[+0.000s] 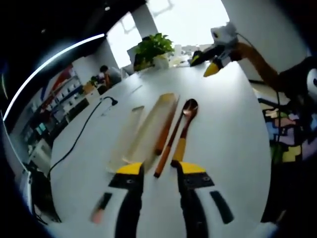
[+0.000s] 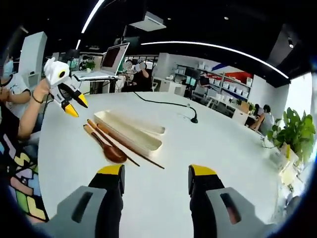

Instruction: Arrange the utensils inside the cutlery case until each visible utensil rests in its matching compartment.

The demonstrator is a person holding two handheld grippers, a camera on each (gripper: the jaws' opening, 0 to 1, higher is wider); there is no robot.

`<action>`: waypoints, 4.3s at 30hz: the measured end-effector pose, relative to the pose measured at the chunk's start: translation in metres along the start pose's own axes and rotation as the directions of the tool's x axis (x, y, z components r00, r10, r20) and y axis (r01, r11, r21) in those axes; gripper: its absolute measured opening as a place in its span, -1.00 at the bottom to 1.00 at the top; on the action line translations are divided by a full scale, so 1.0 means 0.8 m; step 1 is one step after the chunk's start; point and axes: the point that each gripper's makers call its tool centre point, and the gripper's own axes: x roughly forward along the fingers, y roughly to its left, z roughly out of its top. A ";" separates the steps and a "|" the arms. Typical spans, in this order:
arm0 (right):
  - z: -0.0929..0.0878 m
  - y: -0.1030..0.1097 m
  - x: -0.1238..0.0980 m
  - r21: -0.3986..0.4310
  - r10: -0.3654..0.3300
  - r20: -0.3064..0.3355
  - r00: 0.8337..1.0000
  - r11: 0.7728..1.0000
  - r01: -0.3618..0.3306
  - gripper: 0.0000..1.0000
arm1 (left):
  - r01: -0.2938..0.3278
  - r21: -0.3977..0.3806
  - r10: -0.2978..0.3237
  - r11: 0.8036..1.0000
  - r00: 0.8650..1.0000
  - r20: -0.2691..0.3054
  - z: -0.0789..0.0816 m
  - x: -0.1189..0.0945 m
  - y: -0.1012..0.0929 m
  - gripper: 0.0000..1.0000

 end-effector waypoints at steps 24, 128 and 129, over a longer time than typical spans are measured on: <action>-0.030 0.018 0.064 -0.254 0.282 -0.344 0.895 0.890 -0.378 -0.52 | 0.024 -0.064 -0.026 0.998 0.999 -0.029 -0.014 0.015 0.005 -0.45; -0.038 0.059 0.104 -0.336 0.317 -0.688 0.653 0.659 -0.673 -1.00 | 0.464 0.066 -0.331 0.883 0.717 -0.614 -0.018 0.073 -0.022 -0.89; -0.038 0.059 0.104 -0.337 0.315 -0.692 0.650 0.655 -0.676 -1.00 | 0.470 0.080 -0.326 0.879 0.715 -0.618 -0.018 0.073 -0.022 -0.89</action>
